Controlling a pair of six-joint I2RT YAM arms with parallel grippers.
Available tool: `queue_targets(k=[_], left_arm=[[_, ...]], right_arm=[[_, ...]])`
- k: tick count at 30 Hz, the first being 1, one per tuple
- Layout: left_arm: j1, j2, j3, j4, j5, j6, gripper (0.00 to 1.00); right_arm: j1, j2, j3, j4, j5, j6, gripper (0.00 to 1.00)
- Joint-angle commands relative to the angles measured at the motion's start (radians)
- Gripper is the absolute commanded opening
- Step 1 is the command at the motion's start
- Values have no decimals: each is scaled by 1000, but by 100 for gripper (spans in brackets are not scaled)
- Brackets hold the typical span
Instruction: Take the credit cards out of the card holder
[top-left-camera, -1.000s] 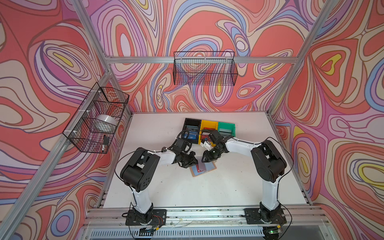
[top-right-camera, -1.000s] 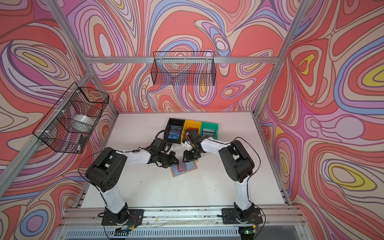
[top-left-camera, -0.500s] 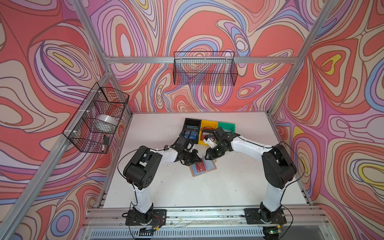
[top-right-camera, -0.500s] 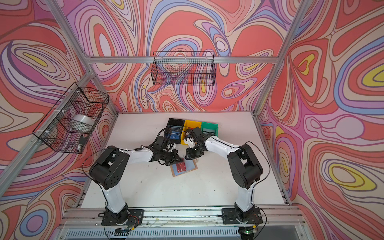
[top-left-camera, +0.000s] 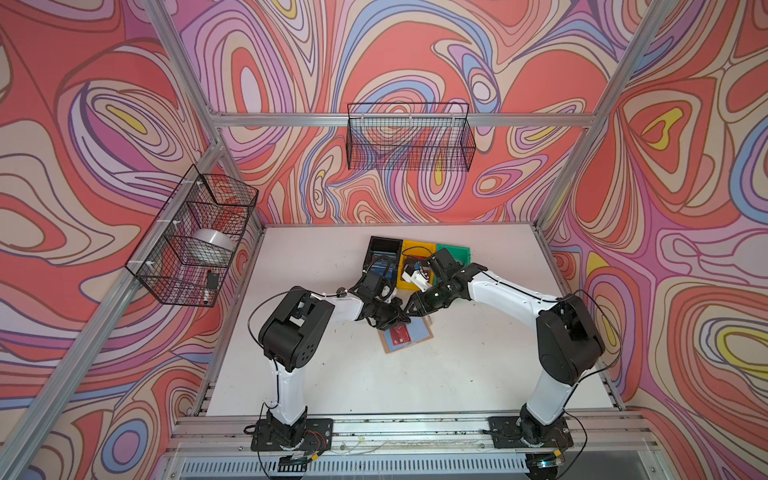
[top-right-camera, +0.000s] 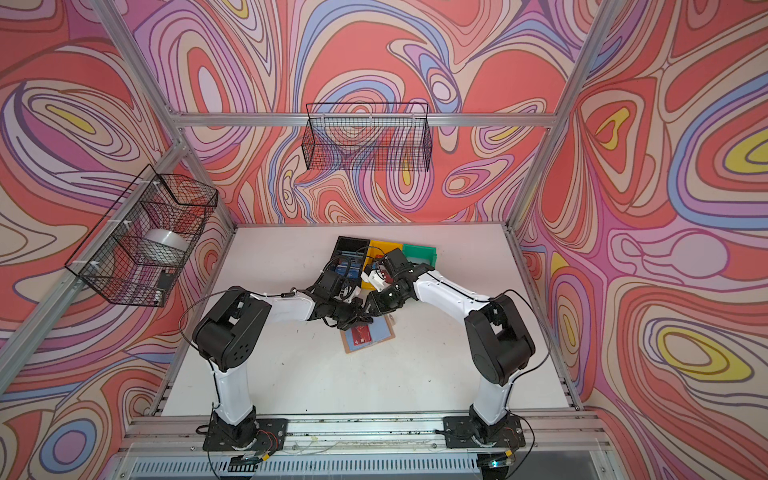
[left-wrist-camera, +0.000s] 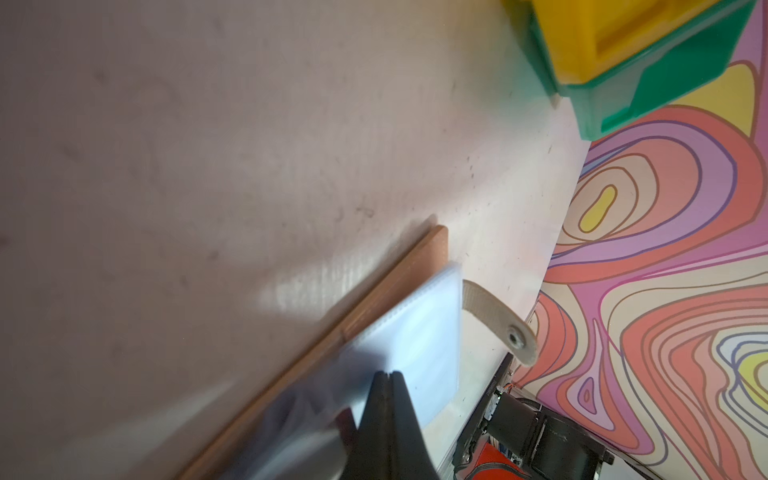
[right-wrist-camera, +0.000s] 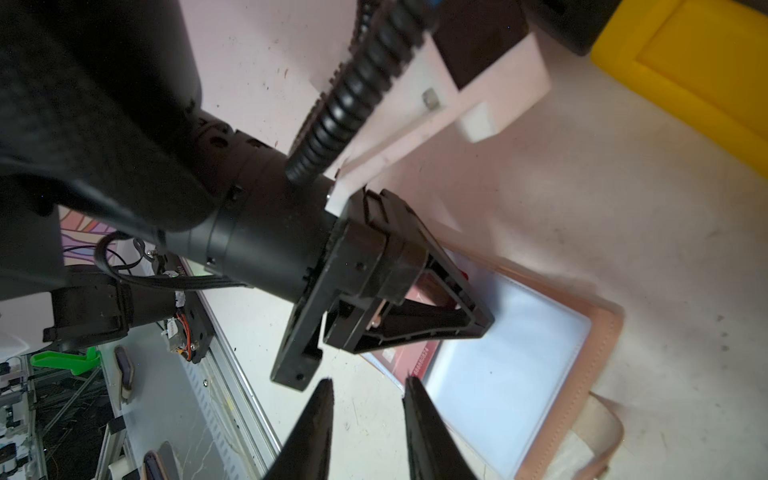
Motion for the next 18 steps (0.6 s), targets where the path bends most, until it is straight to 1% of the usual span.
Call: queue_targets(k=[1,5,11,14,18], left_arm=[[-5,10,15,5,13,-14,0],[-3,-47,-27,-20,-18,-5,0],[0,-126,-105,-64,-68,6,0],[9,-150,-142,-60,-73,1,0],[26,-165,-180,-17,-46,-15,0]], right_arm=[[-3,2,-14,-5,-50,-6,32],[-3,22,-60,42,-59,3,32],[-3,57,-74,65,-90,-3,31],[-5,76,-75,62,-91,-10,31],[-5,108,-72,60,-90,-23,31]])
